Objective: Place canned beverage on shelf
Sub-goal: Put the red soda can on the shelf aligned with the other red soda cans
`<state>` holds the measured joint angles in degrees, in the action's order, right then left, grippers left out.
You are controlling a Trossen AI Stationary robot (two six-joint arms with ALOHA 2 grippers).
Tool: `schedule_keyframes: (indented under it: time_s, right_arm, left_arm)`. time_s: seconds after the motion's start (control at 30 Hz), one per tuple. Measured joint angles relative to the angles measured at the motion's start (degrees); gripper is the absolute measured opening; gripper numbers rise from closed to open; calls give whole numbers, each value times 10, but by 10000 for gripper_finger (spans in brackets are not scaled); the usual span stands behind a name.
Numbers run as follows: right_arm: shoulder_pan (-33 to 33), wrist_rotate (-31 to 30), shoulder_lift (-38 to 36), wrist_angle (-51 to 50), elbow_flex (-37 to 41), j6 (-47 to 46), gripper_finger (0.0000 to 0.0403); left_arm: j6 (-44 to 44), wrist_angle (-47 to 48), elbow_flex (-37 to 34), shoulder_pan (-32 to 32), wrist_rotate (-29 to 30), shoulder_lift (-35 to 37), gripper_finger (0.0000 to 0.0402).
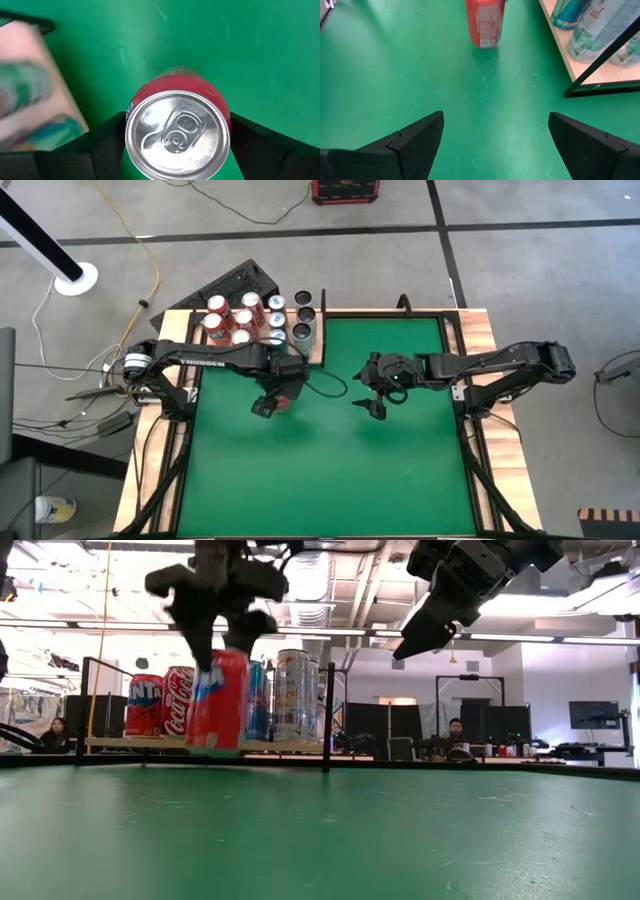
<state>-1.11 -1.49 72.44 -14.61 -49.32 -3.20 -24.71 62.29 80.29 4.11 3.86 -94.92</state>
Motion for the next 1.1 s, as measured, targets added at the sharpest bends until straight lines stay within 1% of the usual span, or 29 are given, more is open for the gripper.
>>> schedule_keyframes:
  time_s: [0.07, 0.13, 0.23, 0.3, 0.43, 0.63, 0.9, 1.0, 1.1]
  right_arm:
    - [0, 0, 0, 2, 0, 6, 383]
    - [0, 0, 0, 4, 0, 11, 383]
    - [0, 0, 0, 5, 0, 25, 383]
    - [0, 0, 0, 6, 0, 33, 383]
    - [0, 0, 0, 13, 0, 48, 383]
    - [0, 0, 0, 28, 0, 63, 383]
    - [0, 0, 0, 35, 0, 67, 383]
    - [0, 0, 0, 35, 0, 69, 383]
    - [0, 0, 0, 36, 0, 72, 383]
  left_arm:
    - [52, 34, 19, 0, -5, 2, 287]
    - [105, 69, 22, 1, -27, 1, 286]
    - [155, 94, 8, 1, -69, 21, 286]
    - [180, 97, -11, -1, -77, 46, 286]
    - [233, 83, -46, -4, -49, 102, 286]
    - [336, 93, -89, 13, 33, 196, 285]
    - [438, 137, -158, 87, 77, 291, 284]
    - [452, 138, -175, 124, 104, 318, 284]
    - [443, 133, -179, 158, 107, 330, 284]
